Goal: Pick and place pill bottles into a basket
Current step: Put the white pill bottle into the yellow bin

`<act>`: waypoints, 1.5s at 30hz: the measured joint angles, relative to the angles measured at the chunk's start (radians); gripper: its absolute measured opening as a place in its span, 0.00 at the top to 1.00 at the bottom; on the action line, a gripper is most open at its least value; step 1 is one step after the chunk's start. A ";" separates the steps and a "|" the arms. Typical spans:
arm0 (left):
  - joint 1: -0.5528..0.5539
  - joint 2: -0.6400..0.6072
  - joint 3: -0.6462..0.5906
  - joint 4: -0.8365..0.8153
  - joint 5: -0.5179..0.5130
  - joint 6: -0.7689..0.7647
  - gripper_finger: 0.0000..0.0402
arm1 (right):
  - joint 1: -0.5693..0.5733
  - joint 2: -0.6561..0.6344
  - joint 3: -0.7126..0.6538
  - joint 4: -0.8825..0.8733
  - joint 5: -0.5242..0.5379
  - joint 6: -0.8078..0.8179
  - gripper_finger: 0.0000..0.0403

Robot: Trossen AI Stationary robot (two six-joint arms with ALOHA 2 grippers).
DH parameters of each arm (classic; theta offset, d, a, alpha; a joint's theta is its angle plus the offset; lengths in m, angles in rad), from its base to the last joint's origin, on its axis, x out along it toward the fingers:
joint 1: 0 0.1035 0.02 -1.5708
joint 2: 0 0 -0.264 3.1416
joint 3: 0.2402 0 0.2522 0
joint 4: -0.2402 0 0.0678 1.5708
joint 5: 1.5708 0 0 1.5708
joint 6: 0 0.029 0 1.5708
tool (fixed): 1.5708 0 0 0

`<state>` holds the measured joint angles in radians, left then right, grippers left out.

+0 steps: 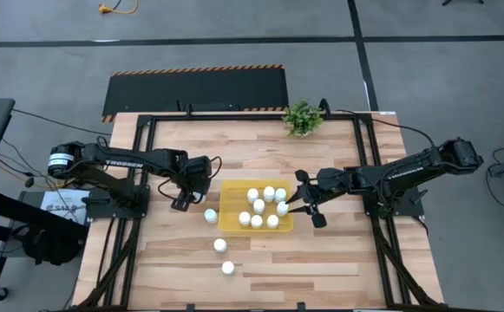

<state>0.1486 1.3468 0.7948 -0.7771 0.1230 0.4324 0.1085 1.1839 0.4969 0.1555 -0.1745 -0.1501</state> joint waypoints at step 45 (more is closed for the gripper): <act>0.010 -0.064 0.367 -0.254 -0.265 0.025 0.60 | 0.000 0.000 0.000 0.012 -0.007 -0.015 0.69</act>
<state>0.1582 1.2831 1.1619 -1.0312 -0.1416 0.4576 0.1085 1.1839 0.4969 0.1677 -0.1814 -0.1656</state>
